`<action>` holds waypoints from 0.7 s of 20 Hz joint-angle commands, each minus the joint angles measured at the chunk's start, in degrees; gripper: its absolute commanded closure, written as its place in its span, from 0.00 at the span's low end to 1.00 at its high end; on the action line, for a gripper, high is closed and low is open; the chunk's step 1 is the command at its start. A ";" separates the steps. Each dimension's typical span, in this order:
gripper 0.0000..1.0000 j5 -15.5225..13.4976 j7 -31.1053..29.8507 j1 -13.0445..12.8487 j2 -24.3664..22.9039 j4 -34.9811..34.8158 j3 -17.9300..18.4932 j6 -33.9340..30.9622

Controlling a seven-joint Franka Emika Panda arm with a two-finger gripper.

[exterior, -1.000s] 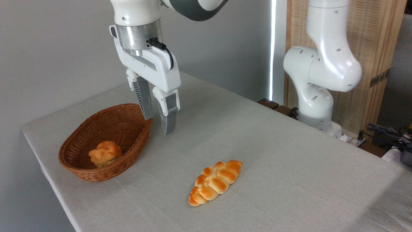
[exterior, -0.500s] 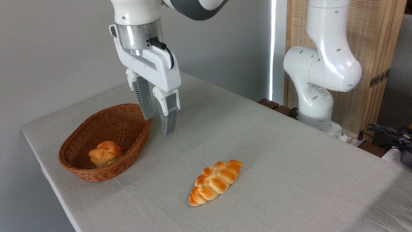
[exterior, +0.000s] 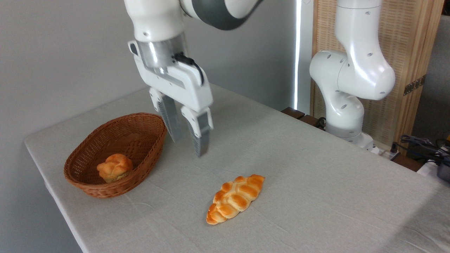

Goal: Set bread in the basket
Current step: 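Move the gripper over the braided bread roll and lower it, then close the gripper on the middle of the braided bread roll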

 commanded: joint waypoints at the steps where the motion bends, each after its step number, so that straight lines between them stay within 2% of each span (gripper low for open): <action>1: 0.00 3.23 0.96 0.06 -2.62 -6.82 3.97 3.58; 3: 0.00 3.33 0.96 0.06 -2.71 -9.10 5.91 4.11; 9: 0.00 3.42 0.96 0.06 -2.36 -18.25 6.09 15.88; 14: 0.00 3.42 0.96 -0.38 -1.48 -19.49 6.00 16.77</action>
